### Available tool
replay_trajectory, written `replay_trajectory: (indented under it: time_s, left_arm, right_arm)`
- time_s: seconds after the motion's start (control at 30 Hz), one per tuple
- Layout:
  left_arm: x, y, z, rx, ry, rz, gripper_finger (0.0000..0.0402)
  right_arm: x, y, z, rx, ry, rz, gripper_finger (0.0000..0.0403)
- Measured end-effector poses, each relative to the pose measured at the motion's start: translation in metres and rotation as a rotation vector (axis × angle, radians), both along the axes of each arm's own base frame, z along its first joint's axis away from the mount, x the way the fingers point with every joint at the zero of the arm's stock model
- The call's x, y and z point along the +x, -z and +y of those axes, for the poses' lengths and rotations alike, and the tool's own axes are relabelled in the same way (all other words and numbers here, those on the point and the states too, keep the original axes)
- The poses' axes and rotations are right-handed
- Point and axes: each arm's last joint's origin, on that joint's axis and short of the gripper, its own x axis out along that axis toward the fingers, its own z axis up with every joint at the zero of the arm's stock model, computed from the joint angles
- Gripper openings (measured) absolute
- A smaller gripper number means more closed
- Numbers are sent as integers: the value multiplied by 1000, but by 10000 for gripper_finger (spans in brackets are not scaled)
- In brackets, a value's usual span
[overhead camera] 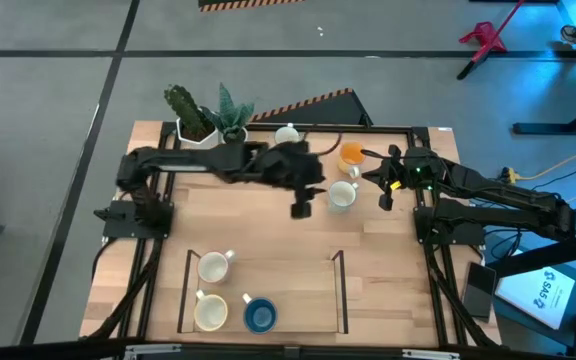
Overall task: Place coffee mugs
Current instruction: Put the green patterned mug on the shelf
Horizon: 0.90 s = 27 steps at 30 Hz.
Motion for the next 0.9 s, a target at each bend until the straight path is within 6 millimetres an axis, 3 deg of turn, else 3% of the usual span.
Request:
replay_trajectory:
  time_s: [0.2, 0.47, 0.7, 0.9]
  left_arm:
    - [36, 51, 26, 23, 124, 91, 135]
    - [67, 108, 31, 116, 234, 177, 135]
    - [79, 138, 32, 129, 288, 223, 135]
    - [83, 146, 34, 173, 292, 226, 135]
  right_arm:
    - [-1, 2, 0, 7, -1, 24, 5]
    - [-2, 4, 1, 17, -1, 49, 5]
    - [-2, 4, 1, 17, -1, 49, 5]
    - [-2, 4, 1, 17, -2, 49, 5]
